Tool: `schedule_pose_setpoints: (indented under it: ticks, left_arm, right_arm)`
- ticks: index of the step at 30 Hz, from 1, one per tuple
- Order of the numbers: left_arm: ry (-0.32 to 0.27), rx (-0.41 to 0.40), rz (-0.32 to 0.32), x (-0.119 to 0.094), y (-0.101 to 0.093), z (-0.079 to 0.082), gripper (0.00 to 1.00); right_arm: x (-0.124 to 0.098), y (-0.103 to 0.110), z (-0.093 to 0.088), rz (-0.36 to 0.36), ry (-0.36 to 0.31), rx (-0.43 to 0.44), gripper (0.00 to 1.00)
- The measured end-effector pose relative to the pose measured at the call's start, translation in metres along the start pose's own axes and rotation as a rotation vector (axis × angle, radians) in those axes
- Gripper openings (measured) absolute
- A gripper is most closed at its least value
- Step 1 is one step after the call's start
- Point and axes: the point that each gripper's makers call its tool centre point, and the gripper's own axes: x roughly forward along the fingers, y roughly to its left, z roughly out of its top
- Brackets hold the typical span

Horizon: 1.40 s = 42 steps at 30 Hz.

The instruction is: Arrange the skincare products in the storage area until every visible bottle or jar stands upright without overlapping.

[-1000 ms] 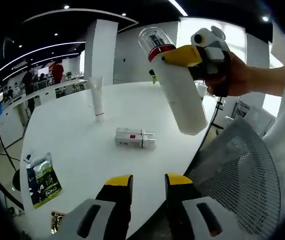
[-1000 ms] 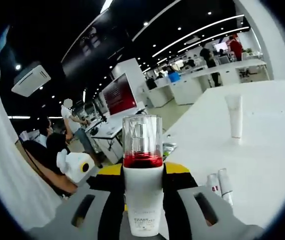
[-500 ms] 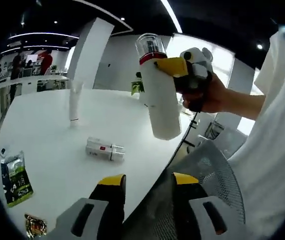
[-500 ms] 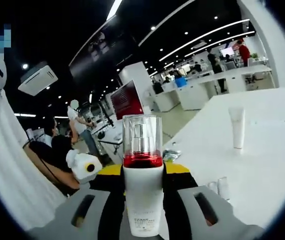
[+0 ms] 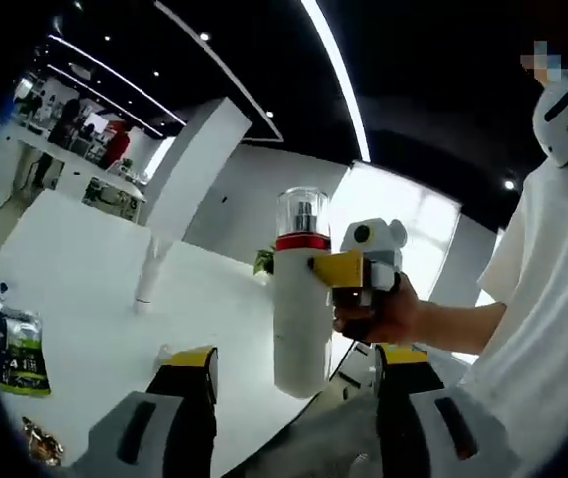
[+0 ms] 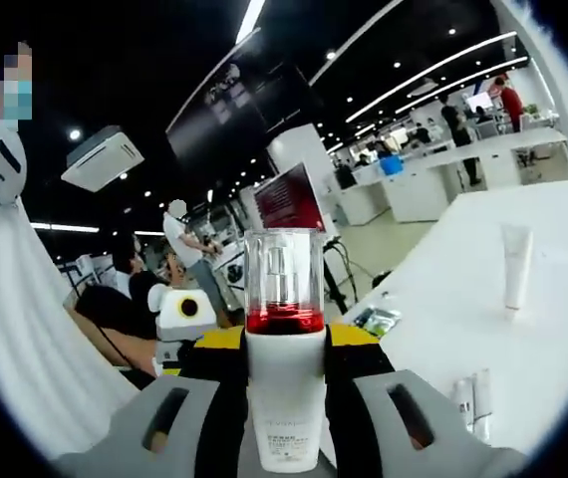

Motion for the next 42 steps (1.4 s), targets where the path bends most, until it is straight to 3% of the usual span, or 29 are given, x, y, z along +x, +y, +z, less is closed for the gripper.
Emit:
schedule_pose_setpoints:
  ticks: [3, 11, 22, 26, 27, 39, 42]
  left_arm:
    - [-0.048, -0.028, -0.045, 0.001, -0.014, 0.009, 0.72]
    - [-0.051, -0.052, -0.114, 0.01, -0.032, 0.018, 0.75]
    - [0.058, -0.034, -0.221, 0.025, -0.054, 0.0, 0.72]
    - [0.083, -0.034, -0.311, 0.027, -0.069, 0.0, 0.59]
    - [0.091, -0.034, -0.296, 0.029, -0.067, -0.001, 0.58]
    - [0.173, -0.087, -0.386, 0.03, -0.077, -0.012, 0.39]
    - [0.179, -0.076, -0.392, 0.03, -0.077, -0.014, 0.38]
  right_arm:
    - [0.004, 0.008, 0.004, 0.025, -0.001, -0.009, 0.26]
    - [0.006, 0.031, 0.011, 0.107, 0.007, -0.034, 0.26]
    - [0.0, 0.062, 0.016, 0.258, 0.003, -0.015, 0.26]
    - [0.001, 0.073, 0.012, 0.321, 0.029, -0.018, 0.26]
    - [0.001, 0.074, 0.013, 0.331, 0.03, -0.012, 0.26]
    - [-0.003, 0.093, 0.015, 0.479, 0.018, 0.051, 0.26]
    - [-0.003, 0.092, 0.018, 0.49, 0.007, 0.06, 0.26]
